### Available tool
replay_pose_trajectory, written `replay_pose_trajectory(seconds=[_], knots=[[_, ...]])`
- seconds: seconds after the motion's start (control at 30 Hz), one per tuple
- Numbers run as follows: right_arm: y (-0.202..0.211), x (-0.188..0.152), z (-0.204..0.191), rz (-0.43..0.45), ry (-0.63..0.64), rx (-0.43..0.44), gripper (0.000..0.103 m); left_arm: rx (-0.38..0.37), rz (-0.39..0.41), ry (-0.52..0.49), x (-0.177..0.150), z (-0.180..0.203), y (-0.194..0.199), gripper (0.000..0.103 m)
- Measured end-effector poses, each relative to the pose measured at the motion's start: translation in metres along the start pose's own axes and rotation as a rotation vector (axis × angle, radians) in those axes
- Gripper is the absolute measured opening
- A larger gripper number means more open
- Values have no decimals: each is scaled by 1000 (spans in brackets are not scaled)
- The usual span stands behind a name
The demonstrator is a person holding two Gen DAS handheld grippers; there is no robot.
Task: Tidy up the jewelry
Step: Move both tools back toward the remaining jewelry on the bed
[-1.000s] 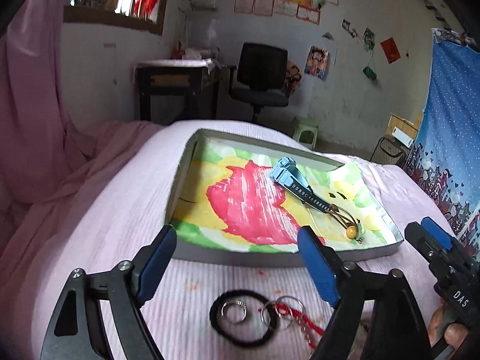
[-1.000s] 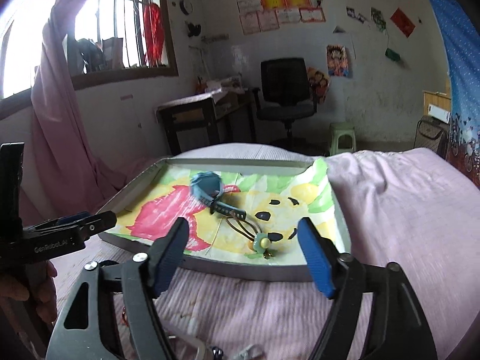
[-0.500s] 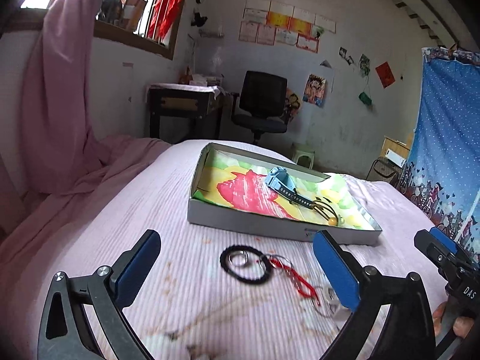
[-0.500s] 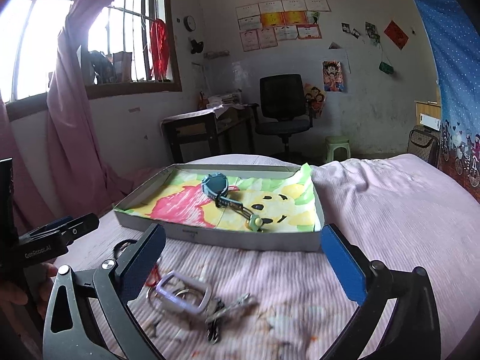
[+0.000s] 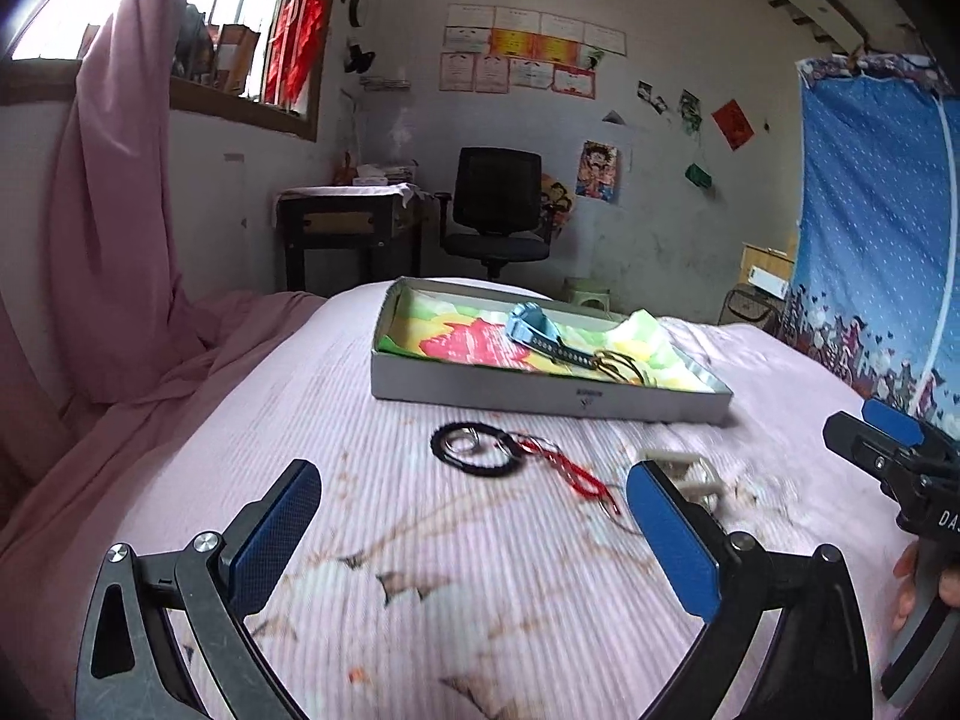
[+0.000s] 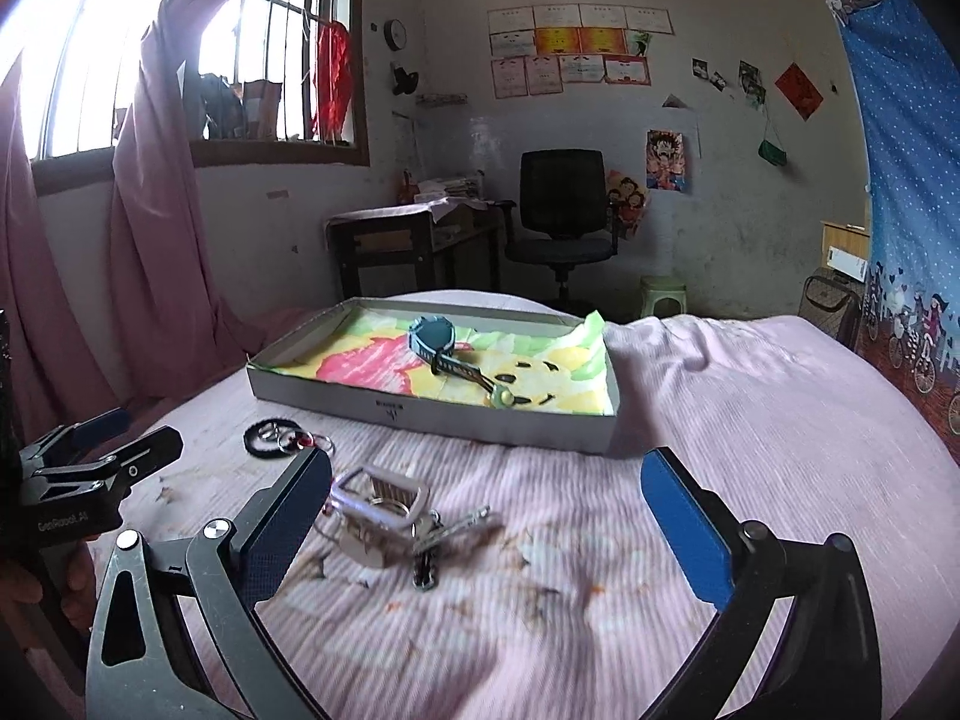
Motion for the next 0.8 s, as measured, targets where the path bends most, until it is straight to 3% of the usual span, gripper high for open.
replay_pose_trajectory(seconds=[0.53, 0.8], knots=[[-25, -51, -7, -215, 71, -13, 102, -39, -127, 25, -28, -3, -16, 103], [-35, -63, -11, -265, 85, -5, 102, -55, -176, 10, -33, -1, -27, 103]])
Point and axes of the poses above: each gripper's, at about its wrist camera, not at the fingertips, and y roughly against the way its jaws point, z to its right, x to its top, the point moved 10 cm from there along -y, roughly the way its jaws point, and after that the axes turned 7 degrees about -x, right-handed, at the moved point
